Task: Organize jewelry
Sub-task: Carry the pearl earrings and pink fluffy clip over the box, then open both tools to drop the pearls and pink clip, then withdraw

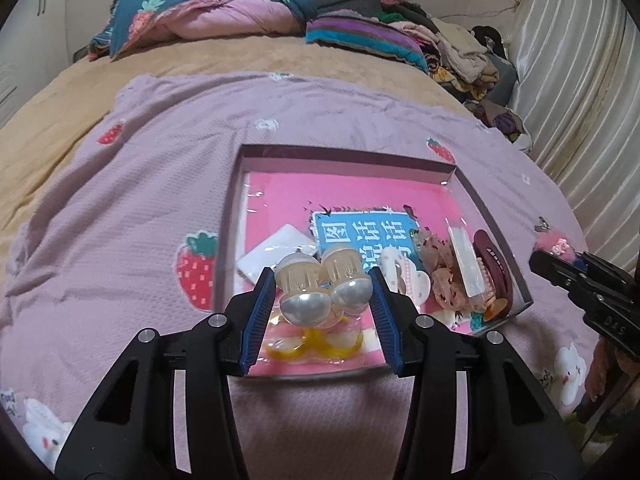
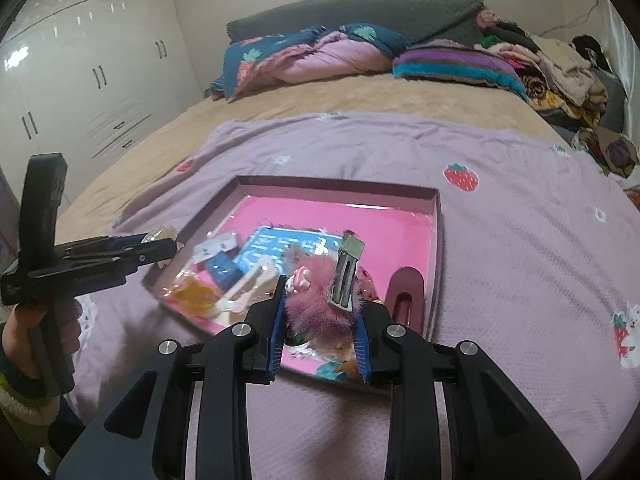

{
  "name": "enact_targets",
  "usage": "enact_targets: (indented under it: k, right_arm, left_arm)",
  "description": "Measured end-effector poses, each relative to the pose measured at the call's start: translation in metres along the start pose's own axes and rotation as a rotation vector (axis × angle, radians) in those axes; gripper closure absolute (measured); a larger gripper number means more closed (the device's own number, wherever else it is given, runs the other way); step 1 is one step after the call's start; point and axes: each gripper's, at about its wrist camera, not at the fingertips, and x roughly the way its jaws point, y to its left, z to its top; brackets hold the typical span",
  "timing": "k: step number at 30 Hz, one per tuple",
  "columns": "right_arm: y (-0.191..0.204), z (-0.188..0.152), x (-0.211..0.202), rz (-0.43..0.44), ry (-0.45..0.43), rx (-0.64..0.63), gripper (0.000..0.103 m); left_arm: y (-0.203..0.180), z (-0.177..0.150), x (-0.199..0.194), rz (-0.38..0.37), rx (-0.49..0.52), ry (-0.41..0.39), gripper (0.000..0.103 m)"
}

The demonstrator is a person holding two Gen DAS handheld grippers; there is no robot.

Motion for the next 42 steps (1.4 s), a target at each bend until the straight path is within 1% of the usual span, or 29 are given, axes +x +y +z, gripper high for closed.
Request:
enact_targets:
  k: [10,15,18,21,22,25,27,28,32,34,37,38,39,40,41,42]
  right_arm:
    - [-0.007,-0.008,0.034,-0.009,0.064,0.020,0.076]
    - [-0.009,-0.012,0.041,-0.027,0.088,0.021,0.073]
    - [-0.011,-0.014,0.038,-0.033,0.089,0.034,0.070]
    - [-0.013,-0.015,0.028,-0.036,0.072,0.041,0.058]
    - [-0.014,-0.015,0.022,-0.042,0.061,0.046,0.051]
    - [-0.014,-0.016,0.009,-0.049,0.040,0.049,0.047]
    - [-0.013,-0.016,0.000,-0.053,0.026,0.047,0.037]
    - [-0.012,-0.017,-0.007,-0.061,0.013,0.047,0.030]
    - [-0.008,-0.019,-0.028,-0.071,-0.026,0.047,0.018]
    - [-0.006,-0.019,-0.038,-0.077,-0.043,0.048,0.015]
    - [-0.002,-0.021,-0.051,-0.077,-0.062,0.050,0.014]
    - [-0.001,-0.021,-0.056,-0.079,-0.070,0.051,0.013]
    - [0.000,-0.022,-0.061,-0.080,-0.078,0.052,0.010]
    - [0.001,-0.022,-0.064,-0.082,-0.085,0.052,0.007]
    - [0.002,-0.023,-0.069,-0.084,-0.096,0.052,0.007]
    - [0.003,-0.023,-0.072,-0.085,-0.100,0.051,0.007]
  left_arm:
    - [-0.020,-0.003,0.025,-0.037,0.049,0.038,0.064]
    - [-0.029,-0.003,0.031,-0.038,0.077,0.041,0.064]
    - [-0.033,-0.003,0.032,-0.042,0.085,0.043,0.064]
    - [-0.036,-0.002,0.031,-0.044,0.093,0.040,0.064]
    - [-0.037,-0.002,0.031,-0.043,0.094,0.040,0.064]
    - [-0.039,-0.002,0.029,-0.043,0.094,0.037,0.063]
    - [-0.041,-0.002,0.025,-0.041,0.098,0.031,0.062]
    - [-0.042,-0.002,0.023,-0.039,0.099,0.028,0.062]
    - [-0.043,-0.002,0.013,-0.031,0.097,0.016,0.057]
    - [-0.045,-0.002,0.006,-0.026,0.095,0.006,0.055]
    - [-0.047,-0.003,-0.007,-0.020,0.096,-0.012,0.047]
    - [-0.048,-0.003,-0.013,-0.017,0.097,-0.020,0.044]
    - [-0.048,-0.004,-0.017,-0.014,0.096,-0.025,0.040]
    - [-0.048,-0.004,-0.021,-0.013,0.095,-0.029,0.038]
    - [-0.049,-0.005,-0.028,-0.011,0.094,-0.039,0.035]
    - [-0.048,-0.007,-0.033,-0.008,0.092,-0.046,0.029]
